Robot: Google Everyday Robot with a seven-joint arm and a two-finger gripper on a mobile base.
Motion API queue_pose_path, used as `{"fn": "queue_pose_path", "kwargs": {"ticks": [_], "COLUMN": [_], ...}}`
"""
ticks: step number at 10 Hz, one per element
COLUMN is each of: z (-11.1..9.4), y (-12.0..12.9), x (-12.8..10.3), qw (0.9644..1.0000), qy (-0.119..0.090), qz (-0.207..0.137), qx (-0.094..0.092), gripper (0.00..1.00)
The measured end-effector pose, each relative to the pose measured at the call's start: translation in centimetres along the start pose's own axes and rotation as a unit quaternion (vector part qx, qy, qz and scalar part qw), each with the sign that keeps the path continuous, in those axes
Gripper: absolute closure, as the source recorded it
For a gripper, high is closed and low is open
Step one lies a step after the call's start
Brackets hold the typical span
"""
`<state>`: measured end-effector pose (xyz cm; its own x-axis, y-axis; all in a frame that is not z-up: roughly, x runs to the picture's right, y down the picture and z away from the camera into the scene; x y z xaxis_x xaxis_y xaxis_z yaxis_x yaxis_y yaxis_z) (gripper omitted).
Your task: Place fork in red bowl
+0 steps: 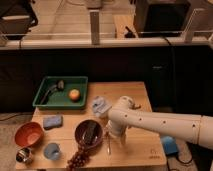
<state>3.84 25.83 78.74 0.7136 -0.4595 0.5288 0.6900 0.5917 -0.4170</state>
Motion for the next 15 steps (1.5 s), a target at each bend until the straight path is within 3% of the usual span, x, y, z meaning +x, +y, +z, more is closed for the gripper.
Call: {"fn": "queue_pose_path", "kwargs": {"ticks": [5, 6, 12, 14, 15], "z": [1.7, 1.8, 2.7, 2.7, 2.5], "y": [-2.4, -2.8, -2.6, -2.5, -2.5], "x": [-3.1, -3.4, -2.0, -1.8, -1.7], "qw": [0.9981, 0.9977, 0.9945, 0.9944, 0.9943], "qy": [-0.013, -0.013, -0.008, -0.007, -0.006], "qz": [-0.057, -0.064, -0.095, -0.096, -0.097], "qx": [-0.017, -0.019, -0.043, -0.044, -0.044], "gripper": [0.21, 0.26, 0.86, 0.99, 1.00]}}
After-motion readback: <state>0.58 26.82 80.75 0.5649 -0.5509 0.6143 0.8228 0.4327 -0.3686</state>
